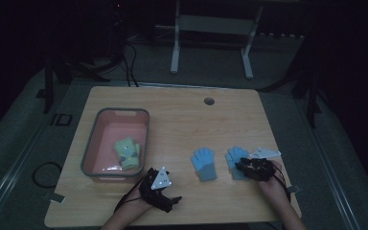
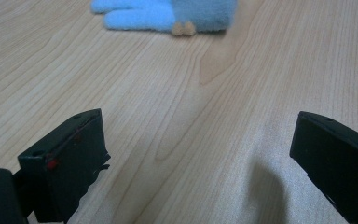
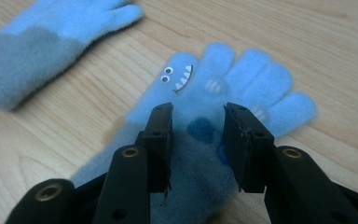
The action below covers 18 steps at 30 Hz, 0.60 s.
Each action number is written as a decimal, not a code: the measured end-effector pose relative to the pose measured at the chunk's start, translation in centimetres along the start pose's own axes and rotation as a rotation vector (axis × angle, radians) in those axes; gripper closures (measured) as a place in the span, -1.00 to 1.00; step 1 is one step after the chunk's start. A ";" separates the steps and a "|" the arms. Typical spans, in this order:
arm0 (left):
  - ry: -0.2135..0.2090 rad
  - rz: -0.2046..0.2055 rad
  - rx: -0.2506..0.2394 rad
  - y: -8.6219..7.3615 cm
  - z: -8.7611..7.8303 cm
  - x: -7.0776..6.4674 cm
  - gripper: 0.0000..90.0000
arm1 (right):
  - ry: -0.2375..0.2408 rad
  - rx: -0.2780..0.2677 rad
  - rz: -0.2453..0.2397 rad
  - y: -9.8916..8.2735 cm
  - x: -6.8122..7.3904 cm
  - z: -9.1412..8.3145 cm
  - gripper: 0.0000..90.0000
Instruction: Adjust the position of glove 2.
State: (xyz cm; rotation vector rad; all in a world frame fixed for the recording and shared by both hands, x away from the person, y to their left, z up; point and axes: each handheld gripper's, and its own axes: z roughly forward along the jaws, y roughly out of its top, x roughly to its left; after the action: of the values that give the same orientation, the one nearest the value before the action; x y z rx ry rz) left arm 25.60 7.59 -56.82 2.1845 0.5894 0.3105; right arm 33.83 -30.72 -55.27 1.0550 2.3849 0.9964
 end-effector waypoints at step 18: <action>0.001 0.007 0.004 0.0 0.0 -0.1 -0.91 | -0.036 -0.017 0.082 2.4 0.6 -1.8 0.90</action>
State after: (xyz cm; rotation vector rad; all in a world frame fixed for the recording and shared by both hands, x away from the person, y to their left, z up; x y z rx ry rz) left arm 25.57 7.52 -56.83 2.1908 0.5833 0.3141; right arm 33.64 -30.00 -52.34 1.1633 2.3171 1.0149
